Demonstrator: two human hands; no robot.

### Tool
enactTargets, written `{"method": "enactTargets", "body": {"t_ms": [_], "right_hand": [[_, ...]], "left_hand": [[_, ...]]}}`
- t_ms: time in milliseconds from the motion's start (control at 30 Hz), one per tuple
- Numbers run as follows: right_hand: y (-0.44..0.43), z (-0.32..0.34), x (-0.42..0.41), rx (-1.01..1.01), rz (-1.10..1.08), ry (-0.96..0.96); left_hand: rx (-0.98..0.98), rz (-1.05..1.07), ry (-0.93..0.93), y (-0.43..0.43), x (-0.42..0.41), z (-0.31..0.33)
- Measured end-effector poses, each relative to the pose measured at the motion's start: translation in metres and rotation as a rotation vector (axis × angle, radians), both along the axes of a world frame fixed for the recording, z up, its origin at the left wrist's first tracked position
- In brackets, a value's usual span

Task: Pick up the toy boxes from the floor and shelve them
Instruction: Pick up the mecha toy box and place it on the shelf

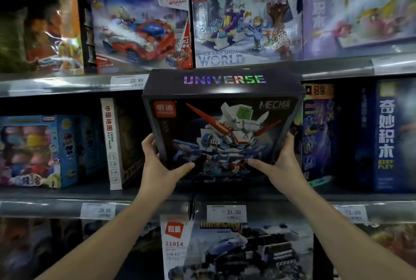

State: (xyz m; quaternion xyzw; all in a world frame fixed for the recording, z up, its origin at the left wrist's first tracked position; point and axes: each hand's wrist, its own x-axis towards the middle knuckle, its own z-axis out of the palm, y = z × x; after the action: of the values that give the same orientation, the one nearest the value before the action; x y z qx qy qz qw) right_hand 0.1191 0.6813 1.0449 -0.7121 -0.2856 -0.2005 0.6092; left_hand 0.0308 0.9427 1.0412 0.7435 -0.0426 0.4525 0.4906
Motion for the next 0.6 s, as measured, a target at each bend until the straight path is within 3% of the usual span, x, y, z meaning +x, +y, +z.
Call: {"method": "enactTargets", "body": {"t_ms": [400, 600], "right_hand": [[0.02, -0.005, 0.01, -0.023, -0.015, -0.001], [0.029, 0.009, 0.001, 0.03, -0.006, -0.092]], "left_hand": [[0.003, 0.006, 0.033, 0.019, 0.016, -0.008], [-0.114, -0.013, 0.088, 0.006, 0.006, -0.005]]}}
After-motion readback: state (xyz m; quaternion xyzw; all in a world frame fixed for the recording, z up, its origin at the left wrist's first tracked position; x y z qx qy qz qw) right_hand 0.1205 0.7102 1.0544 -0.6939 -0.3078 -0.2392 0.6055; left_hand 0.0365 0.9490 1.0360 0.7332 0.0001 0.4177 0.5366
